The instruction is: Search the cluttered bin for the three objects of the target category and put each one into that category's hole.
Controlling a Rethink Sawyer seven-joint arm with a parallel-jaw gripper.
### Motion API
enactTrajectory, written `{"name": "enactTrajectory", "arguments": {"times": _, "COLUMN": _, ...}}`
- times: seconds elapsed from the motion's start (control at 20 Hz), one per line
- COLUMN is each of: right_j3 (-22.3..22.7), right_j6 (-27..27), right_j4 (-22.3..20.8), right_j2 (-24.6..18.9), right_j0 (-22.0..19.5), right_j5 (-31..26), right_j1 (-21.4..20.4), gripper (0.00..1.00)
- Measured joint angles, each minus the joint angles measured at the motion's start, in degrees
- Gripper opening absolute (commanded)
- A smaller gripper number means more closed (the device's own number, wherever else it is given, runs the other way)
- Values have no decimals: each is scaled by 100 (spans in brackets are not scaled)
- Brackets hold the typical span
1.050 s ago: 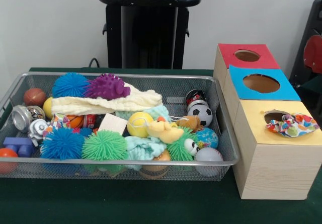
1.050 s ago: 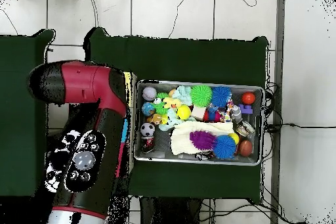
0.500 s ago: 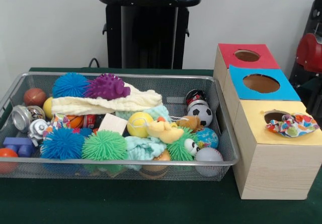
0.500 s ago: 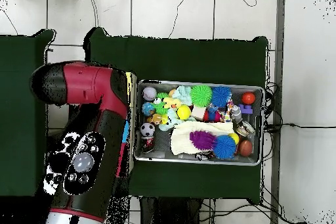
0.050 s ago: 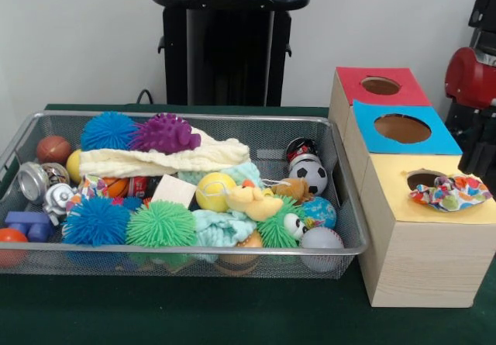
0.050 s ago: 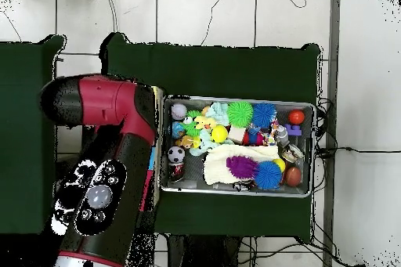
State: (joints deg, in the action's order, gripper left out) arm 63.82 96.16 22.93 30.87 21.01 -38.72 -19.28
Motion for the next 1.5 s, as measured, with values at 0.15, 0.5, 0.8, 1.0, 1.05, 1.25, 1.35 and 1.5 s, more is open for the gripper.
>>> {"name": "enactTrajectory", "arguments": {"times": 0.15, "right_j3": 93, "right_j6": 0, "right_j4": -1, "right_j2": 5, "right_j0": -3, "right_j5": 4, "right_j1": 1, "gripper": 0}}
{"name": "enactTrajectory", "arguments": {"times": 0.5, "right_j3": 277, "right_j6": 0, "right_j4": -1, "right_j2": 6, "right_j0": -14, "right_j5": 84, "right_j1": 14, "gripper": 0}}
{"name": "enactTrajectory", "arguments": {"times": 0.8, "right_j3": 421, "right_j6": 0, "right_j4": 0, "right_j2": 5, "right_j0": -32, "right_j5": 296, "right_j1": 22, "gripper": 0}}
{"name": "enactTrajectory", "arguments": {"times": 1.0, "right_j3": 545, "right_j6": 0, "right_j4": 1, "right_j2": -21, "right_j0": -53, "right_j5": 519, "right_j1": 23, "gripper": 0}}
{"name": "enactTrajectory", "arguments": {"times": 1.05, "right_j3": 577, "right_j6": 0, "right_j4": 0, "right_j2": -35, "right_j0": -58, "right_j5": 575, "right_j1": 23, "gripper": 0}}
{"name": "enactTrajectory", "arguments": {"times": 1.25, "right_j3": 670, "right_j6": 0, "right_j4": 1, "right_j2": -96, "right_j0": -73, "right_j5": 732, "right_j1": 22, "gripper": 0}}
{"name": "enactTrajectory", "arguments": {"times": 1.35, "right_j3": 721, "right_j6": 0, "right_j4": 1, "right_j2": -144, "right_j0": -79, "right_j5": 794, "right_j1": 22, "gripper": 0}}
{"name": "enactTrajectory", "arguments": {"times": 1.5, "right_j3": 791, "right_j6": 0, "right_j4": 1, "right_j2": -233, "right_j0": -84, "right_j5": 861, "right_j1": 20, "gripper": 0}}
